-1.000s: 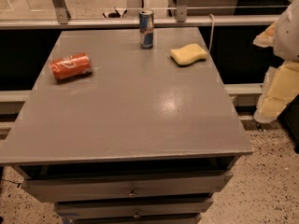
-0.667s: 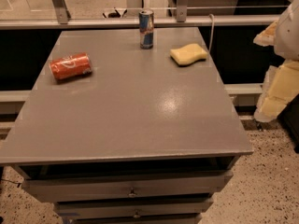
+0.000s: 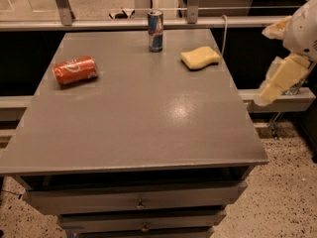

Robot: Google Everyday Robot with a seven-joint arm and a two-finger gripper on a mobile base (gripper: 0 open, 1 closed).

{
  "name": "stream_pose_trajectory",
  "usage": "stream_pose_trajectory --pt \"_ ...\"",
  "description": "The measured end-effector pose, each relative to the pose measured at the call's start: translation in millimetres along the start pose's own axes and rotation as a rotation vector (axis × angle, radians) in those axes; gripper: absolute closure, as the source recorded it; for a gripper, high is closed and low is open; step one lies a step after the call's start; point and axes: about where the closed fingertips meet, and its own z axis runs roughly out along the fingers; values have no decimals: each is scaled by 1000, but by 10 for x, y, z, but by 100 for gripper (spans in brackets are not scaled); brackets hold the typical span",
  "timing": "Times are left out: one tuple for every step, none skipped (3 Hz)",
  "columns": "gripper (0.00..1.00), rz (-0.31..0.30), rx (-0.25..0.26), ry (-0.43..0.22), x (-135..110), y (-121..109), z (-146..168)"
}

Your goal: Pick sponge

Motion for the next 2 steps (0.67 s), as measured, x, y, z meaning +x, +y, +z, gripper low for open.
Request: stream_pose_trajectory --pt "0 57 56 -141 41 -534 233" --pt "0 147 84 -272 94 -1005 510"
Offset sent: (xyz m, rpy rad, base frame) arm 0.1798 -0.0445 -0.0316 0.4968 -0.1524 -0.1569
